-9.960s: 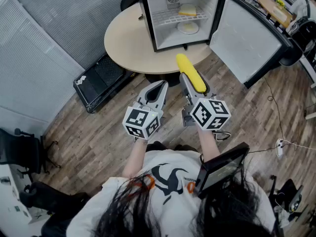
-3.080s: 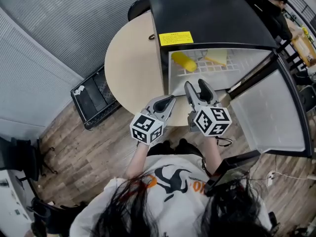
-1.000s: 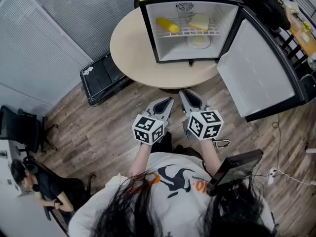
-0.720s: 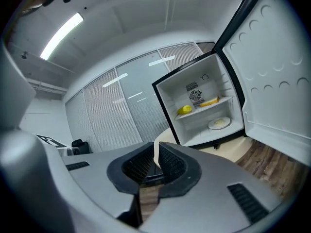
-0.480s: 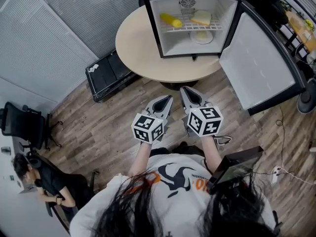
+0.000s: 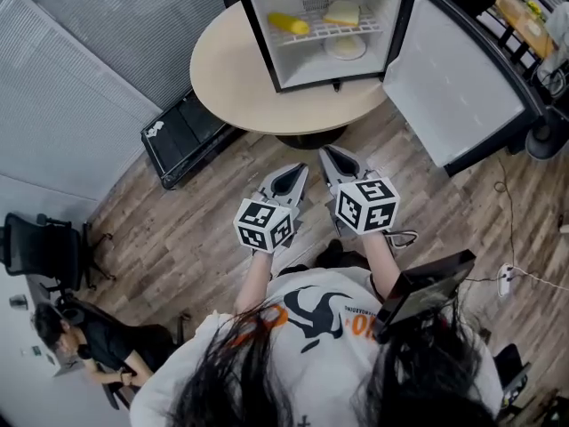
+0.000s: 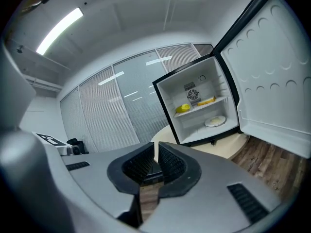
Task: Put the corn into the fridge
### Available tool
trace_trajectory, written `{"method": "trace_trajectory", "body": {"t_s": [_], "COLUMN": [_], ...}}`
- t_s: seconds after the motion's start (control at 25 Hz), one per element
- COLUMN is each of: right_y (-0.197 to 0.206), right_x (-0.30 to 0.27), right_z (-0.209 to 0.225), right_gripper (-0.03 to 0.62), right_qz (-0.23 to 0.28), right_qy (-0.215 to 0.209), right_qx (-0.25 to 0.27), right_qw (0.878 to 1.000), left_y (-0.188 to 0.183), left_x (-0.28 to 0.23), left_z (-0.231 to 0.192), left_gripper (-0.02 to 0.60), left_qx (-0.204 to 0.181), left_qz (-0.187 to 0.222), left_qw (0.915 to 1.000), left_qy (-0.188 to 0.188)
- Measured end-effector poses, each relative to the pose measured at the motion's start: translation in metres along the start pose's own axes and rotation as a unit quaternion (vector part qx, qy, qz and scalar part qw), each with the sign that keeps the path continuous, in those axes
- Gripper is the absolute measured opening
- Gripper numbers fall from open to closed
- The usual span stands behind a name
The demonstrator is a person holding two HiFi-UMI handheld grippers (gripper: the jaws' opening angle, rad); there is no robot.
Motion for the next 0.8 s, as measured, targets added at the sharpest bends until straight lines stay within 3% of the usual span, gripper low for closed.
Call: {"method": "trace_trajectory", "body": {"t_s": [0.8], "right_y": [0.005], "right_x": [0.005], "right_z": [-0.016], "right_gripper": [0.037], "right_qz": [0.001], "right_qy": [0.014], "right_qx": [0.002], "right_qw": [1.0], "left_y": [0.004], "left_x": [0.02], "left_z": [-0.005], "left_gripper": [0.014], "left_qx": [0.01], "left_qz": [0.003], "left_qw": [0.9999], "left_qy": [0.009]}}
Point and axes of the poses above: the fingertips, and each gripper's own axes: x backward along the fingers, z to its right, y out of its underside, the point moved 8 cm from there along x, backward along the fingers, and after that the axes turned 3 degrees about -z, right-handed, at the moved point
